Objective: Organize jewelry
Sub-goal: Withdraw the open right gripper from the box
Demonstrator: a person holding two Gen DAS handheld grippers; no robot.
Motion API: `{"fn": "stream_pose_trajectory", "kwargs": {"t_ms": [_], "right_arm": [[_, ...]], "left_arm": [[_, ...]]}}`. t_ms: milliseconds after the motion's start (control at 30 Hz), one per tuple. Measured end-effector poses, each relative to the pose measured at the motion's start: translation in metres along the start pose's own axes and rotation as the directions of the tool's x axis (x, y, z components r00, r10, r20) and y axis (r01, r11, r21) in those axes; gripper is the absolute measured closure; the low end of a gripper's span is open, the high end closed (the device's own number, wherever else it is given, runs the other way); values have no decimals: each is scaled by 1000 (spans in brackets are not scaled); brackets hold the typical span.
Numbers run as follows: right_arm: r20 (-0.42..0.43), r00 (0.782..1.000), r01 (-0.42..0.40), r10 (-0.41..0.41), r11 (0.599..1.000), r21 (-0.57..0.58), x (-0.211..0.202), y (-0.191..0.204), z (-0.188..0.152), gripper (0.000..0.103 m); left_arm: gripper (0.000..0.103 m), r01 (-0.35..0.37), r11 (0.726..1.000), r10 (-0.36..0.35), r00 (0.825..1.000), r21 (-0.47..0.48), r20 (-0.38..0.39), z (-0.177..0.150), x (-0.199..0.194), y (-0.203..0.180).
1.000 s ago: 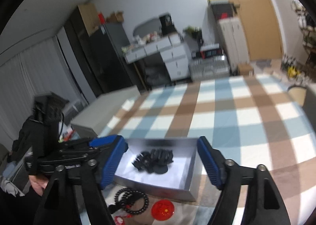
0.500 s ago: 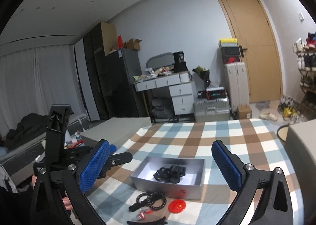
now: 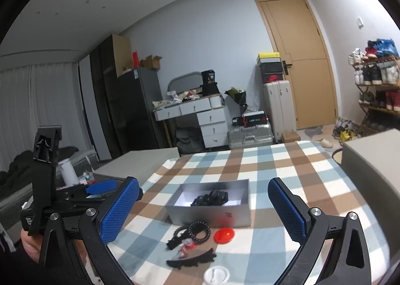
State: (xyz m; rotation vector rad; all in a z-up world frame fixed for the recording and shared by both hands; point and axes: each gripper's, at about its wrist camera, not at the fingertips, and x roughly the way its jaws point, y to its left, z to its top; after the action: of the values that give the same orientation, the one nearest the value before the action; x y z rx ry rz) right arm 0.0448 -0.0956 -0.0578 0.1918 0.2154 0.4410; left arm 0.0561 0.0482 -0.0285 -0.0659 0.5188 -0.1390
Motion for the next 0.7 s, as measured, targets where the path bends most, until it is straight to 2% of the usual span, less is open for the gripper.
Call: {"fn": "stream_pose_trajectory", "kwargs": {"t_ms": [33, 133, 200, 367, 533, 700], "right_arm": [[15, 1000, -2, 2, 1000, 25, -5, -2, -6, 0], [31, 999, -26, 25, 999, 40, -12, 2, -22, 0], [26, 1000, -16, 16, 1000, 5, -14, 8, -32, 0], [39, 993, 116, -112, 988, -100, -12, 16, -47, 0], [-37, 990, 133, -140, 980, -151, 5, 12, -56, 0], [-25, 975, 207, -219, 947, -246, 9, 14, -63, 0]], "left_arm": [[1, -4, 1000, 4, 1000, -7, 5, -3, -3, 0], [1, -25, 999, 26, 999, -33, 26, -10, -9, 7], [1, -44, 998, 45, 999, -37, 26, -15, -10, 8], [1, -41, 997, 41, 999, -71, -14, -31, -6, 16], [1, -15, 997, 9, 997, -78, -71, -46, 1, 20], [1, 15, 998, -24, 991, -67, -134, -57, 8, 19]]}}
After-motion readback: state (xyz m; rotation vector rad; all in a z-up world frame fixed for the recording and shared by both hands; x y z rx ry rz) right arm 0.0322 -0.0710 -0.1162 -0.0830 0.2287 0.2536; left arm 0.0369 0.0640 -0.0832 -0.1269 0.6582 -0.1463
